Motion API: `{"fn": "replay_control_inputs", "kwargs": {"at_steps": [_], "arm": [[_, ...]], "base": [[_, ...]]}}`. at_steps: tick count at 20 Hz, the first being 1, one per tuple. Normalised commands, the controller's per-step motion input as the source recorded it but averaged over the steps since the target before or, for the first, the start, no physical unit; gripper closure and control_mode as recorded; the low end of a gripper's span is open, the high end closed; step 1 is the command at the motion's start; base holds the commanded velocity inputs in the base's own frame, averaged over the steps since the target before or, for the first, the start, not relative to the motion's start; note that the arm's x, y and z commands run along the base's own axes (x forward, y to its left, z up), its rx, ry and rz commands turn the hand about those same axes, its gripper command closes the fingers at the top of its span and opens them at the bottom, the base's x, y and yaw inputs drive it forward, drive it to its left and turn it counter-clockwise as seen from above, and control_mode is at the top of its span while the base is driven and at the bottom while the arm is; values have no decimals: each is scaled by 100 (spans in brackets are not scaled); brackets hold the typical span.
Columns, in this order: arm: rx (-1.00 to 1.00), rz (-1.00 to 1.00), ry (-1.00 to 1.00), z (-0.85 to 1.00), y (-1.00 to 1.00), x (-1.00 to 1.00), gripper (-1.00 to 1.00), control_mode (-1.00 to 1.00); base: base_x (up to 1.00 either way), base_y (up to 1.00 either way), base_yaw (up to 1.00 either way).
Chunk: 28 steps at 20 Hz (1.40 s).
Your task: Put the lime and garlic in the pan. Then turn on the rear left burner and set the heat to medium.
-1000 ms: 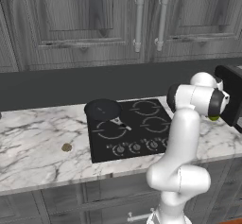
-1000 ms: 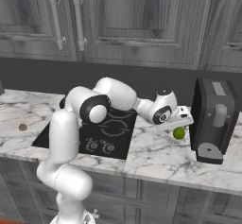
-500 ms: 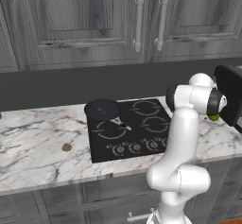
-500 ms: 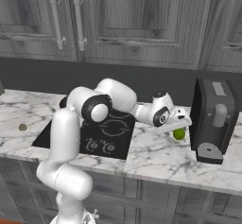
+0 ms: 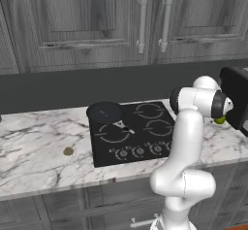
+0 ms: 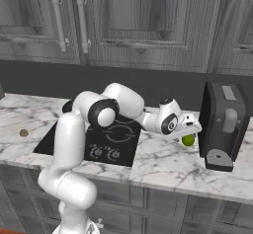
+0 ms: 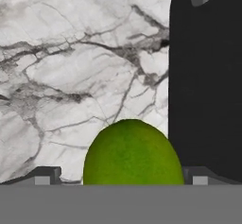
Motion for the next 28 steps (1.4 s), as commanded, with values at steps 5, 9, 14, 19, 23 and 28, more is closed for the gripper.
{"fn": "replay_control_inputs", "kwargs": {"at_steps": [5, 9, 14, 19, 23, 28], "arm": [[0, -2, 0, -21, -14, 0, -100, -100], [0, 0, 0, -1, -7, 0, -100, -100], [0, 0, 0, 0, 0, 0, -100, -100], [0, 0, 0, 0, 0, 0, 100, -100], [0, 0, 0, 0, 0, 0, 100, -100], [0, 0, 0, 0, 0, 0, 100, -100]], "base": [[0, 0, 0], [0, 0, 0], [0, 0, 0], [0, 0, 0], [0, 0, 0], [0, 0, 0]]}}
